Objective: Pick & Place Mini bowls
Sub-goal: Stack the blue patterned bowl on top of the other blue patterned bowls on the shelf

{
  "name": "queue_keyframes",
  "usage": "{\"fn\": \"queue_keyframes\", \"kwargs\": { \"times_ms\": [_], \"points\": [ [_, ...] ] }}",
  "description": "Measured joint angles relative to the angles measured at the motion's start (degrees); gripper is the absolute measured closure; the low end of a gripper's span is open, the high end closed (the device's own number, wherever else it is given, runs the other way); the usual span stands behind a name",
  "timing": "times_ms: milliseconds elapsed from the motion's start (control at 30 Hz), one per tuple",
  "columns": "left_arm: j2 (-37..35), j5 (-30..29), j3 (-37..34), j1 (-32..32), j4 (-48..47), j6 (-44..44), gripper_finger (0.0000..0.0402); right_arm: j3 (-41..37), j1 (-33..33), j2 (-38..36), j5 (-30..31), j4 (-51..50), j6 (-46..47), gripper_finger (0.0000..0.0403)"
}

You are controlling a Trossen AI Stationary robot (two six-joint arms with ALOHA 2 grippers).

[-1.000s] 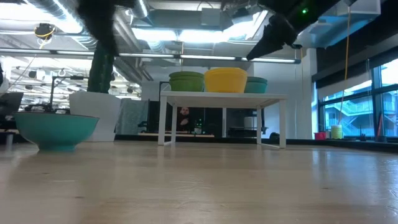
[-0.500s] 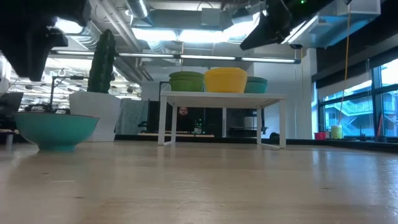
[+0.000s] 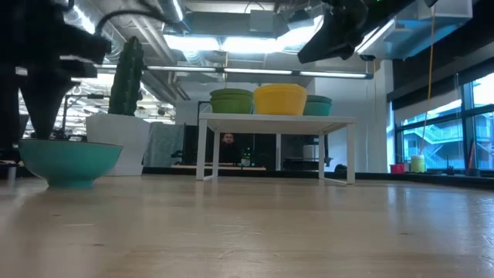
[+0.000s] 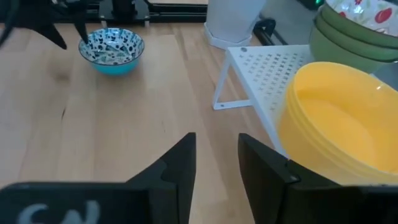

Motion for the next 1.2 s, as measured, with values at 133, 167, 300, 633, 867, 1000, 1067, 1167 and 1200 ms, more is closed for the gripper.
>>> {"fn": "queue_keyframes", "kwargs": {
  "times_ms": [133, 167, 300, 633, 867, 1000, 1067, 1167, 1200],
  "points": [
    [3.4, -0.9, 0.0, 1.1, -0.1, 0.2, 0.0224, 0.0, 0.4, 0.0, -0.3, -0.1, -0.3, 0.0283],
    [4.2, -1.2, 0.0, 1.4, -0.1, 0.6, 0.0227, 0.0, 0.5, 0.0, -0.5, -0.1, -0.4, 0.0283],
    [6.6, -1.7, 0.0, 2.3, 0.1, 3.9, 0.0253, 0.0, 0.6, 0.0, -1.5, -0.1, -0.8, 0.0283],
    [7.4, -10.3, 1.0, 1.6, 1.2, 25.4, 0.0389, 0.0, 0.5, 5.3, -5.9, 4.7, -5.3, 0.0283],
    [7.2, -5.2, 3.0, 2.1, 10.7, 43.9, 0.039, 0.0, 2.6, 17.8, -16.3, 19.1, -22.2, 0.0282],
    [7.2, -1.4, 3.0, 3.4, 16.0, 48.7, 0.039, 1.4, 5.1, 22.1, -21.4, 22.6, -32.4, 0.0282],
    [7.2, -1.3, 3.0, 3.7, 18.3, 50.7, 0.039, 2.9, 5.9, 23.9, -25.2, 22.6, -35.4, 0.0282],
    [7.2, -1.0, 3.0, 4.5, 20.7, 54.1, 0.0391, 5.5, 7.0, 27.4, -31.6, 22.7, -38.7, 0.0282],
    [7.2, -0.9, 3.0, 4.9, 21.7, 55.5, 0.0391, 6.5, 7.2, 28.8, -32.6, 22.4, -39.3, 0.0282]
  ]
}}
